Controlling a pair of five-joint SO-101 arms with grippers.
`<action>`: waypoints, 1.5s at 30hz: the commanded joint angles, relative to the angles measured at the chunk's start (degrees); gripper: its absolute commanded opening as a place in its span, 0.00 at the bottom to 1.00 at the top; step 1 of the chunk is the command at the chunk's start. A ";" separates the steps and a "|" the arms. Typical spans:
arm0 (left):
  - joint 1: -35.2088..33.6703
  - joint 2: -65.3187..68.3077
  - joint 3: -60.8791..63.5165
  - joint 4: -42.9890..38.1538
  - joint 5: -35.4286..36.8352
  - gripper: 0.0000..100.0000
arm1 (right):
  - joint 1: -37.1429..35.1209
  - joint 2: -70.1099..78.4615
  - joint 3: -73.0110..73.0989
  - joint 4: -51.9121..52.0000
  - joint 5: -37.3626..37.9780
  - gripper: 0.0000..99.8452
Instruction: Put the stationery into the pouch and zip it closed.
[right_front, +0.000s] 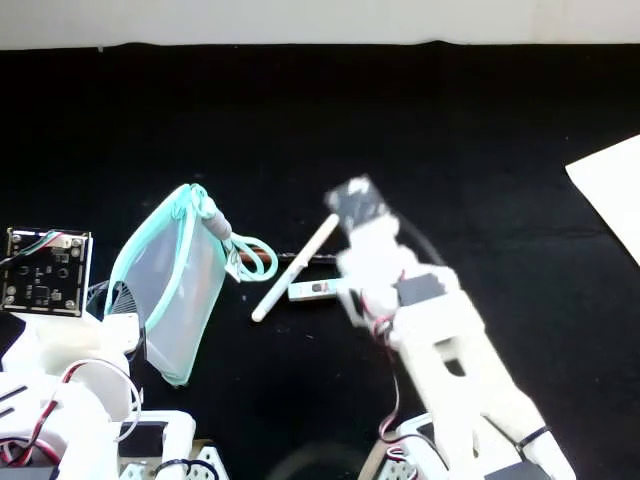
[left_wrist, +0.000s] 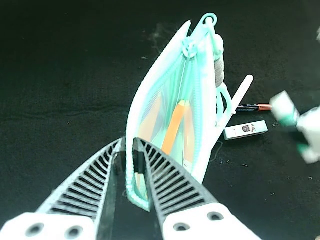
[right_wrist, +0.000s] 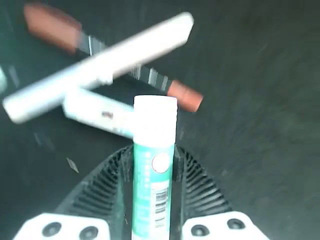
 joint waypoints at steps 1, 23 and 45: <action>-0.48 0.31 6.99 1.76 0.26 0.01 | 0.40 -0.84 -18.59 1.80 -7.03 0.01; -0.48 0.31 10.59 1.76 0.26 0.01 | -32.92 -0.84 -55.78 7.34 -23.38 0.01; -0.48 0.31 10.59 1.85 0.18 0.01 | -38.11 0.04 -20.53 -30.02 -19.25 0.01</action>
